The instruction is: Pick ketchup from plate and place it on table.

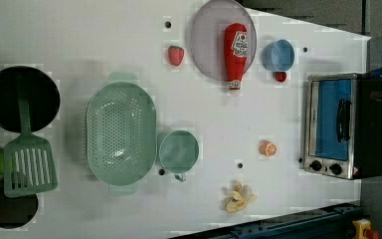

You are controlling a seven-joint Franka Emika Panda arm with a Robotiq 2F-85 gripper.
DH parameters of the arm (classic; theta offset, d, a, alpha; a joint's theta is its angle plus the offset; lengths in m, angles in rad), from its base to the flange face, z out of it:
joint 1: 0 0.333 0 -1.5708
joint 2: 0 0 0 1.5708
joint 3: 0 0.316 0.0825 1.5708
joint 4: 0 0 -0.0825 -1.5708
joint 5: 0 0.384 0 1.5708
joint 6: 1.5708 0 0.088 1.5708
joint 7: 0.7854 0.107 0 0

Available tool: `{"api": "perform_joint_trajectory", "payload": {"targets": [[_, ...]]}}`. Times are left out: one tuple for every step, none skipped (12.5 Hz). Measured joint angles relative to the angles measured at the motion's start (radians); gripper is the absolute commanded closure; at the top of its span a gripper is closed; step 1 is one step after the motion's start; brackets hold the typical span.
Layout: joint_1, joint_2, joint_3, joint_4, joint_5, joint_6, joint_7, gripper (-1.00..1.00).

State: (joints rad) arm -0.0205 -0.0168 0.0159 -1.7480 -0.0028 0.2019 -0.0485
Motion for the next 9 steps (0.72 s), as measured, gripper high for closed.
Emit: {"api": "perform_joint_trajectory", "payload": {"targets": [[-0.032,-0.032,0.027,-0.047,0.003,-0.047,0.005,-0.59],[-0.06,-0.071,0.044,-0.097,0.009,-0.094,0.005,-0.82],[-0.072,-0.099,0.045,-0.12,0.016,-0.119,0.006,-0.99],[-0.078,-0.112,0.044,-0.117,0.016,-0.123,0.006,-1.0],[-0.079,-0.115,0.044,-0.105,0.016,-0.113,0.006,-1.0],[-0.079,-0.107,0.049,-0.09,0.019,-0.098,0.006,-1.0],[-0.079,-0.09,0.06,-0.077,0.029,-0.085,0.006,-1.0],[-0.078,-0.07,0.07,-0.077,0.028,-0.049,0.006,-1.0],[-0.076,-0.039,0.076,-0.074,0.024,-0.014,0.006,-1.0]]}}
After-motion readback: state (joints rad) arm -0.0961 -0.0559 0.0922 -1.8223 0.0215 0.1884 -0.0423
